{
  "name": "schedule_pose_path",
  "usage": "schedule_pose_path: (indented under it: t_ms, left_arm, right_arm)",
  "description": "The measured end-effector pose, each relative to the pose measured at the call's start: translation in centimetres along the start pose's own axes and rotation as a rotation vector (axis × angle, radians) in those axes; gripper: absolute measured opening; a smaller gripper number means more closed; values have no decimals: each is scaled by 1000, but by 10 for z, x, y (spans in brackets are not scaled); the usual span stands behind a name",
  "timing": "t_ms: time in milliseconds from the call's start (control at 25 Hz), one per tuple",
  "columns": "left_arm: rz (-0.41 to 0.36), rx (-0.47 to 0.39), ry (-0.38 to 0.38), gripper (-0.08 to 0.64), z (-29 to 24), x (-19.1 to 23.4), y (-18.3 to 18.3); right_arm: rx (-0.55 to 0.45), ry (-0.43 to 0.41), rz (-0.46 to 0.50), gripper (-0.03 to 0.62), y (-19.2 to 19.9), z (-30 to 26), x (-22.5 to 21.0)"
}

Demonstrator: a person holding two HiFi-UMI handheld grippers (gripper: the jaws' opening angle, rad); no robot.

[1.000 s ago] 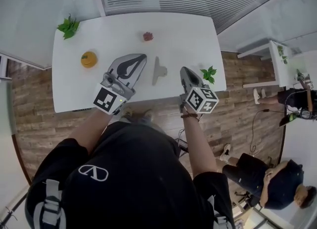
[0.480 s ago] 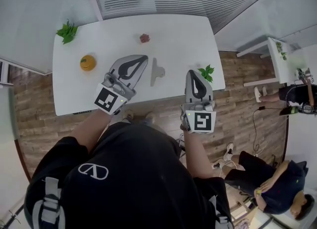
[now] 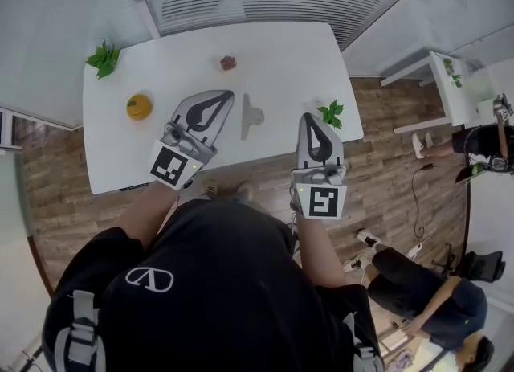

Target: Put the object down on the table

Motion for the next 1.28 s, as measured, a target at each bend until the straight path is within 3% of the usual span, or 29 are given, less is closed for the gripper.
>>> schedule_pose_path:
  t_ms: [320, 1280]
  left_arm:
    - [-30, -19, -1, 5, 0, 4, -3]
    - [-34, -9, 7, 5, -6, 1, 2]
  right_arm:
    - [-58, 35, 36, 5, 2, 7, -3]
    - [-23, 35, 44, 3, 8, 5, -6]
Point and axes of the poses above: the fingertips, and each gripper's own axes: z backward along the fingers, x to its left, y out of its underside, the point moved 8 cm from there along z, backward along the fingers, and after that the axes turned 7 degrees about -y, right-handed, at the moved point
